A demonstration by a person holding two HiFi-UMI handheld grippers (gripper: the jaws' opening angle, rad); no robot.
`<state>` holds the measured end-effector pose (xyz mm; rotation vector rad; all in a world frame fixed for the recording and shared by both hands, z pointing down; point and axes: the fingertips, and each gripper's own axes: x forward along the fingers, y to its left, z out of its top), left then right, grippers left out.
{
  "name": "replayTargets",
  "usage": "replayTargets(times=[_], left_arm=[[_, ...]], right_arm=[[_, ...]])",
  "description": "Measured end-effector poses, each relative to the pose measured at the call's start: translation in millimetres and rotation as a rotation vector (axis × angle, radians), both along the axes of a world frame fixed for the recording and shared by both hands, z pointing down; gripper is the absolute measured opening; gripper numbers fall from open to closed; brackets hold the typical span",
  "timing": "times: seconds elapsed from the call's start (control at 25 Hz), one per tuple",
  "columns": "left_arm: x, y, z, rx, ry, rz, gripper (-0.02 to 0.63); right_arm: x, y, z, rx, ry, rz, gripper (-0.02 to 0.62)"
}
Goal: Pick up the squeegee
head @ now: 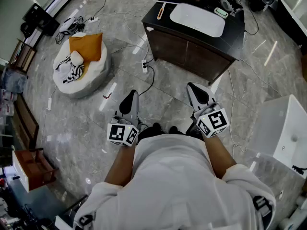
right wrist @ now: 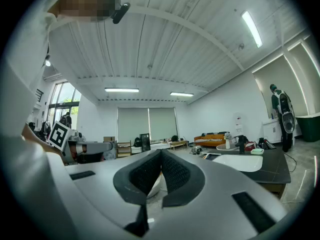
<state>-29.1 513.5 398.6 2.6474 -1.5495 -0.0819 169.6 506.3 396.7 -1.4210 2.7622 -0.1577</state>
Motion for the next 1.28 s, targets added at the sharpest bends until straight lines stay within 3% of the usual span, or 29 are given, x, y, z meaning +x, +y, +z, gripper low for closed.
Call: replayTargets(times=[0.8,1.28], left_arm=[[-28,14,14,-0.07,0.002,-0.06,0.017],[-28,-49,31,-0.09,0.063,-0.023,0.017]], right_arm=[[-22,-4,17,-0.052,-0.076,-0.104,0.015],[-14,-35,27,-0.091,-0.061,-0.048,0.014]])
